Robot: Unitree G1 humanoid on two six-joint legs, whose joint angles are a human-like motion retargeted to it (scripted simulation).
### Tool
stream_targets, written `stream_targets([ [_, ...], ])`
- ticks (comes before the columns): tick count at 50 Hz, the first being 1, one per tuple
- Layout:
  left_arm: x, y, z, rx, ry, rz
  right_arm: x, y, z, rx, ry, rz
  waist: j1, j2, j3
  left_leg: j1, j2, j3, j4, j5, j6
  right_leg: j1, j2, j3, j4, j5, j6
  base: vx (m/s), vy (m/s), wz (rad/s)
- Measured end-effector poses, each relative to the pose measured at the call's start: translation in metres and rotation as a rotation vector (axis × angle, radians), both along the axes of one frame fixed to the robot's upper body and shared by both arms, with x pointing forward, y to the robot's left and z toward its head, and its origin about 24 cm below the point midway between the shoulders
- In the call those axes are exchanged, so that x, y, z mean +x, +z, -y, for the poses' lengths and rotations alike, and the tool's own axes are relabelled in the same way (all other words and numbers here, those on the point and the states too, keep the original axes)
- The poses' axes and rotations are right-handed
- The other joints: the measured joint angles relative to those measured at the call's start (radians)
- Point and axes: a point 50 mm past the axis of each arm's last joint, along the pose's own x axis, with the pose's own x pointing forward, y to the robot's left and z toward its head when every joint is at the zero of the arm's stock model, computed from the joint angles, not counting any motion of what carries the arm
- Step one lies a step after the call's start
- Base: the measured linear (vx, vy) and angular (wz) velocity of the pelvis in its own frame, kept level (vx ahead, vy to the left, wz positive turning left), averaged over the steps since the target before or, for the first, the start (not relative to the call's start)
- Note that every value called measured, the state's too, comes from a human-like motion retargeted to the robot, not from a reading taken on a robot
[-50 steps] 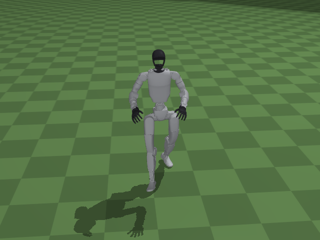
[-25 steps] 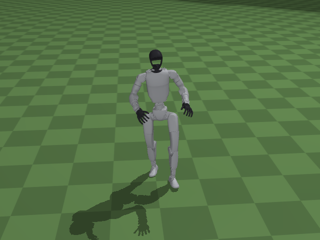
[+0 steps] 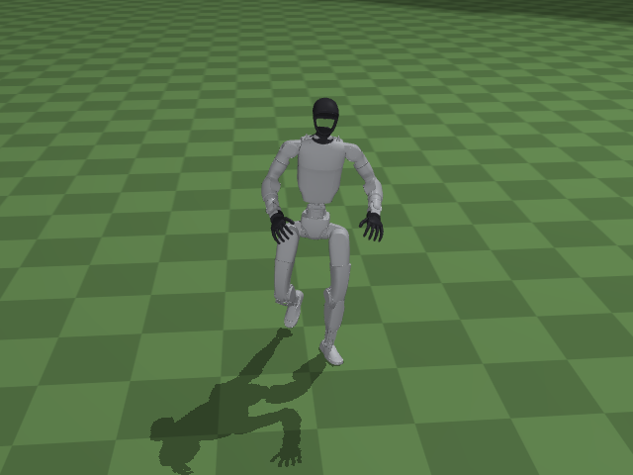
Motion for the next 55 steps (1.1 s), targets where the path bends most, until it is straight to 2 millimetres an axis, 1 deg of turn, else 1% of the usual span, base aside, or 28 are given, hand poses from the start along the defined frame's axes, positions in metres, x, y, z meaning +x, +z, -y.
stream_targets([
  [3, 0.008, -0.001, 0.008, -0.010, -0.006, 0.001, 0.002, 0.004, 0.003, -0.009, 0.006, 0.017, -0.061, 0.026, 0.015, 0.033, -0.001, -0.056, 0.015, -0.023, -0.024, -0.073, 0.002, -0.029, -0.041, -0.095, -0.030, 0.51, 0.14, 0.93],
  [7, 0.020, 0.002, 0.019, -0.051, 0.001, 0.026, 0.006, 0.012, 0.011, -0.029, -0.011, 0.047, -0.138, 0.047, 0.042, 0.086, -0.019, -0.117, 0.007, -0.048, -0.047, -0.140, 0.014, -0.049, -0.267, -0.151, -0.040, 0.48, 0.07, 0.91],
  [9, 0.025, 0.007, 0.024, -0.077, 0.003, 0.046, 0.008, 0.017, 0.016, -0.038, -0.028, 0.062, -0.172, 0.040, 0.054, 0.113, -0.047, -0.139, -0.003, -0.059, -0.055, -0.157, 0.019, -0.039, -0.453, -0.130, -0.022, 0.48, 0.03, 0.87],
  [11, 0.030, 0.010, 0.029, -0.105, -0.006, 0.062, 0.009, 0.021, 0.020, -0.041, -0.041, 0.077, -0.209, 0.021, 0.066, 0.140, -0.082, -0.167, -0.002, -0.077, -0.058, -0.152, 0.018, -0.023, -0.680, -0.070, 0.008, 0.50, 0.00, 0.90],
  [13, 0.033, 0.014, 0.033, -0.132, -0.014, 0.077, 0.010, 0.026, 0.023, -0.049, -0.055, 0.090, -0.241, -0.002, 0.082, 0.178, -0.118, -0.191, -0.002, -0.098, -0.061, -0.134, 0.010, -0.030, -0.907, 0.004, 0.053, 0.53, -0.04, 0.76],
  [15, 0.037, 0.017, 0.036, -0.142, -0.017, 0.090, 0.012, 0.030, 0.024, -0.063, -0.062, 0.102, -0.259, -0.018, 0.099, 0.224, -0.138, -0.203, -0.009, -0.119, -0.066, -0.122, 0.012, -0.088, -1.081, 0.055, 0.112, 0.57, -0.06, 0.40],
  [17, 0.037, 0.017, 0.036, -0.134, -0.017, 0.088, 0.012, 0.031, 0.024, -0.072, -0.059, 0.107, -0.263, -0.019, 0.100, 0.267, -0.138, -0.201, -0.021, -0.131, -0.074, -0.147, 0.022, -0.173, -1.109, 0.032, 0.164, 0.59, -0.07, 0.09],
  [19, 0.037, 0.016, 0.037, -0.127, -0.017, 0.084, 0.011, 0.033, 0.024, -0.080, -0.056, 0.111, -0.269, -0.018, 0.091, 0.300, -0.140, -0.202, -0.026, -0.134, -0.075, -0.152, 0.030, -0.219, -1.109, 0.024, 0.184, 0.62, -0.08, 0.12],
  [20, 0.040, 0.018, 0.037, -0.124, -0.016, 0.089, 0.013, 0.036, 0.026, -0.087, -0.055, 0.121, -0.272, -0.017, 0.089, 0.311, -0.143, -0.206, -0.022, -0.134, -0.072, -0.149, 0.032, -0.222, -1.109, 0.033, 0.182, 0.65, -0.08, 0.26],
  [23, 0.038, 0.014, 0.038, -0.121, -0.019, 0.073, 0.009, 0.035, 0.033, -0.095, -0.062, 0.106, -0.285, -0.018, 0.059, 0.344, -0.157, -0.237, 0.006, -0.114, -0.058, -0.104, 0.023, -0.184, -1.109, 0.090, 0.151, 0.70, -0.09, 0.43],
  [24, 0.035, 0.011, 0.039, -0.123, -0.027, 0.065, 0.005, 0.033, 0.034, -0.094, -0.057, 0.098, -0.287, -0.020, 0.043, 0.350, -0.161, -0.247, 0.026, -0.099, -0.053, -0.097, 0.009, -0.178, -1.090, 0.094, 0.158, 0.75, -0.11, 0.46],
  [25, 0.033, 0.008, 0.040, -0.125, -0.039, 0.057, 0.001, 0.030, 0.035, -0.092, -0.048, 0.090, -0.287, -0.022, 0.025, 0.354, -0.166, -0.257, 0.049, -0.080, -0.046, -0.095, -0.008, -0.176, -1.060, 0.092, 0.174, 0.75, -0.13, 0.40],
  [27, 0.028, 0.003, 0.039, -0.122, -0.039, 0.037, -0.006, 0.024, 0.041, -0.097, -0.056, 0.063, -0.277, -0.018, 0.000, 0.330, -0.158, -0.267, 0.154, -0.011, -0.039, -0.071, -0.027, -0.177, -1.015, 0.050, 0.153, 0.74, -0.15, 0.29],
  [29, 0.024, 0.000, 0.036, -0.124, -0.036, 0.021, -0.013, 0.018, 0.046, -0.106, -0.065, 0.037, -0.258, -0.013, -0.019, 0.265, -0.138, -0.266, 0.327, 0.083, -0.022, -0.046, -0.040, -0.169, -0.970, -0.004, 0.126, 0.70, -0.18, 0.10],
  [31, 0.022, 0.000, 0.033, -0.131, -0.031, 0.020, -0.016, 0.017, 0.051, -0.114, -0.072, 0.022, -0.234, -0.003, -0.035, 0.156, -0.101, -0.261, 0.550, 0.172, 0.007, -0.032, -0.041, -0.156, -0.928, -0.053, 0.099, 0.64, -0.19, -0.05],
  [33, 0.021, 0.004, 0.029, -0.136, -0.023, 0.034, -0.017, 0.017, 0.054, -0.121, -0.080, 0.021, -0.206, 0.005, -0.043, 0.044, -0.062, -0.254, 0.748, 0.221, 0.039, -0.021, -0.036, -0.140, -0.890, -0.092, 0.083, 0.59, -0.18, -0.24],
  [35, 0.022, 0.010, 0.024, -0.132, -0.013, 0.055, -0.015, 0.020, 0.057, -0.132, -0.093, 0.027, -0.171, 0.003, -0.040, -0.043, -0.036, -0.242, 0.878, 0.202, 0.068, -0.007, -0.034, -0.119, -0.860, -0.125, 0.083, 0.57, -0.17, -0.47],
  [37, 0.024, 0.015, 0.018, -0.122, -0.008, 0.070, -0.010, 0.024, 0.056, -0.134, -0.100, 0.042, -0.132, -0.006, -0.030, -0.106, -0.020, -0.217, 0.934, 0.140, 0.098, 0.020, -0.030, -0.089, -0.855, -0.147, 0.083, 0.54, -0.15, -0.68],
  [38, 0.024, 0.018, 0.016, -0.121, 0.000, 0.074, -0.007, 0.027, 0.057, -0.135, -0.112, 0.052, -0.113, -0.009, -0.020, -0.130, -0.018, -0.208, 0.938, 0.113, 0.106, 0.063, -0.019, -0.078, -0.907, -0.146, 0.065, 0.53, -0.13, -0.84],
  [40, 0.024, 0.021, 0.011, -0.109, 0.001, 0.079, -0.001, 0.029, 0.052, -0.132, -0.103, 0.067, -0.065, -0.021, -0.005, -0.160, -0.023, -0.185, 0.896, 0.062, 0.115, 0.080, -0.020, -0.034, -0.875, -0.164, 0.084, 0.53, -0.10, -1.10],
  [41, 0.023, 0.022, 0.008, -0.105, 0.006, 0.080, 0.001, 0.031, 0.051, -0.130, -0.105, 0.076, -0.043, -0.027, 0.003, -0.171, -0.036, -0.179, 0.844, 0.045, 0.110, 0.105, -0.020, -0.018, -0.892, -0.172, 0.081, 0.53, -0.06, -1.17],
  [43, 0.022, 0.023, 0.003, -0.097, 0.014, 0.080, 0.007, 0.035, 0.046, -0.124, -0.100, 0.095, -0.003, -0.036, 0.018, -0.185, -0.060, -0.171, 0.711, 0.016, 0.097, 0.141, -0.018, 0.015, -0.901, -0.187, 0.086, 0.53, -0.04, -1.08],
  [45, 0.020, 0.024, -0.001, -0.091, 0.020, 0.080, 0.012, 0.039, 0.041, -0.117, -0.090, 0.113, 0.030, -0.037, 0.029, -0.184, -0.075, -0.163, 0.526, 0.013, 0.083, 0.168, -0.010, 0.044, -0.899, -0.205, 0.094, 0.54, -0.01, -0.96],
  [48, 0.017, 0.024, -0.005, -0.087, 0.027, 0.077, 0.018, 0.044, 0.033, -0.113, -0.072, 0.134, 0.061, -0.019, 0.037, -0.158, -0.078, -0.144, 0.178, 0.075, 0.057, 0.211, 0.020, 0.072, -0.901, -0.232, 0.101, 0.55, 0.03, -0.70],
  [50, 0.016, 0.023, -0.006, -0.085, 0.026, 0.076, 0.021, 0.046, 0.029, -0.111, -0.058, 0.145, 0.072, 0.002, 0.043, -0.135, -0.075, -0.120, -0.050, 0.130, 0.019, 0.247, 0.047, 0.083, -0.905, -0.250, 0.106, 0.57, 0.06, -0.47],
  [51, 0.016, 0.023, -0.007, -0.084, 0.025, 0.076, 0.022, 0.047, 0.027, -0.110, -0.052, 0.148, 0.074, 0.012, 0.048, -0.127, -0.074, -0.097, -0.137, 0.154, -0.011, 0.270, 0.058, 0.085, -0.908, -0.258, 0.109, 0.59, 0.08, -0.33],
  [53, 0.016, 0.024, -0.007, -0.080, 0.021, 0.077, 0.023, 0.048, 0.024, -0.107, -0.043, 0.152, 0.077, 0.025, 0.056, -0.118, -0.077, -0.043, -0.270, 0.189, -0.069, 0.313, 0.073, 0.088, -0.913, -0.272, 0.116, 0.61, 0.09, -0.24],
  [55, 0.012, 0.020, -0.007, -0.077, 0.018, 0.065, 0.019, 0.041, 0.023, -0.105, -0.041, 0.130, 0.086, 0.023, 0.048, -0.122, -0.083, 0.008, -0.306, 0.194, -0.099, 0.351, 0.071, 0.094, -0.916, -0.278, 0.122, 0.64, 0.10, -0.26],
])
